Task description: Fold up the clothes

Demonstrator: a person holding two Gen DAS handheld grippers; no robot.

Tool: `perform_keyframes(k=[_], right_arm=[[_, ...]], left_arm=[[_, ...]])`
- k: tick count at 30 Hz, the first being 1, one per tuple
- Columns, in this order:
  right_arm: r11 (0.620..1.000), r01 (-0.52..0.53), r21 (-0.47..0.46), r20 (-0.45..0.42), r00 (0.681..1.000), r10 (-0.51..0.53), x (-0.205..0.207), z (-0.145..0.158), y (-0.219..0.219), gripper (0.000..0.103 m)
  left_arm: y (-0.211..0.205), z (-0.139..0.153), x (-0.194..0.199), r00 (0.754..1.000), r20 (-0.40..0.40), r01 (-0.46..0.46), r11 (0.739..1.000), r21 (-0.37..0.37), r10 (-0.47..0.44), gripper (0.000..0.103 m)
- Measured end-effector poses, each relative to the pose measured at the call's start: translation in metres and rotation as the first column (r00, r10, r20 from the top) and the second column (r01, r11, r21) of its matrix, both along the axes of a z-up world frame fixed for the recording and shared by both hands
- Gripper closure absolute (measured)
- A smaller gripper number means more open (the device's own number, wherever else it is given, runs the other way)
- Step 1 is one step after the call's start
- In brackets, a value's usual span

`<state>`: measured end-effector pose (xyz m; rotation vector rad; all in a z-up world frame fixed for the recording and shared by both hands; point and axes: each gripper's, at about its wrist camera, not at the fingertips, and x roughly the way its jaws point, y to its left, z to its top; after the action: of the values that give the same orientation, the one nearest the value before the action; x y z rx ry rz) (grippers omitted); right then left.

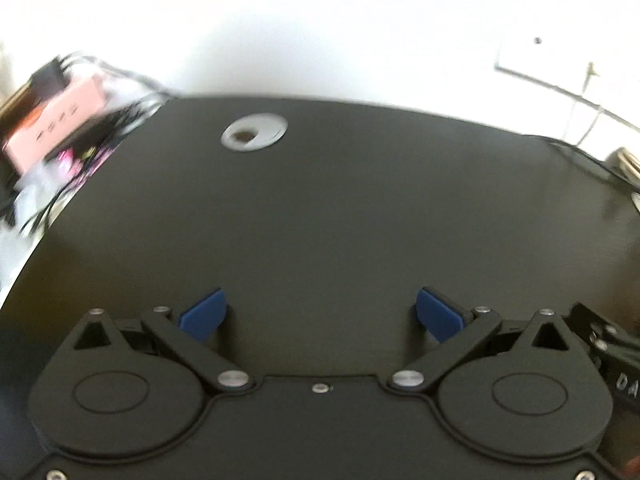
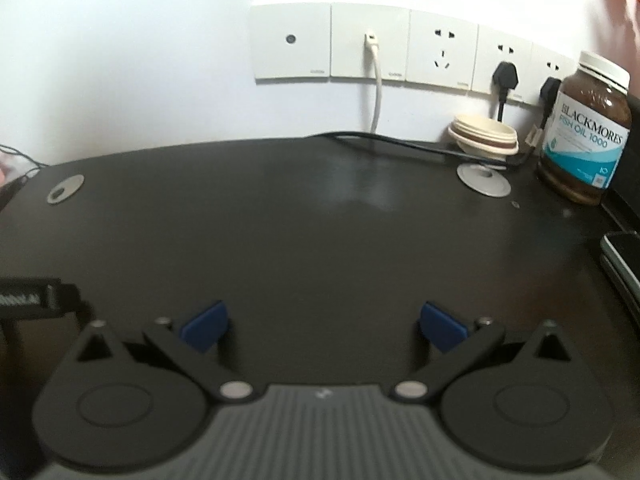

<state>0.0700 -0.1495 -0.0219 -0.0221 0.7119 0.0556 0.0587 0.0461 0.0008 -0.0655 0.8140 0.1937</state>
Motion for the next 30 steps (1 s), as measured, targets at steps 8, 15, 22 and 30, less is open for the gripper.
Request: perform_keyframes(k=[8,15,22,30], right_arm=[[1.000,0.013,0.001,0.038,0.999,-0.013,0.008,-0.003,0.012,0.001],[1.000,0.001,0.003,0.038,0.999,-0.001,0.009,-0.002,0.015,0.001],[1.000,0.002,0.005,0.038,0.999,-0.003,0.008,-0.004,0.010,0.001],[1.000,0.003,0.005,0.038,0.999,-0.003,0.008,-0.004,0.009,0.001]], left_arm=[[-0.007,-0.008,0.012,0.992,0.100,0.072,0.997,0.019,-0.074,0.000],[-0.012,-0.011,0.024,0.984,0.134,0.117,0.993,0.025,-0.119,0.000],[-0.015,-0.009,0.027,0.985,0.133,0.111,0.994,0.023,-0.113,0.000],[-0.015,-0.010,0.025,0.985,0.133,0.111,0.994,0.023,-0.113,0.000]])
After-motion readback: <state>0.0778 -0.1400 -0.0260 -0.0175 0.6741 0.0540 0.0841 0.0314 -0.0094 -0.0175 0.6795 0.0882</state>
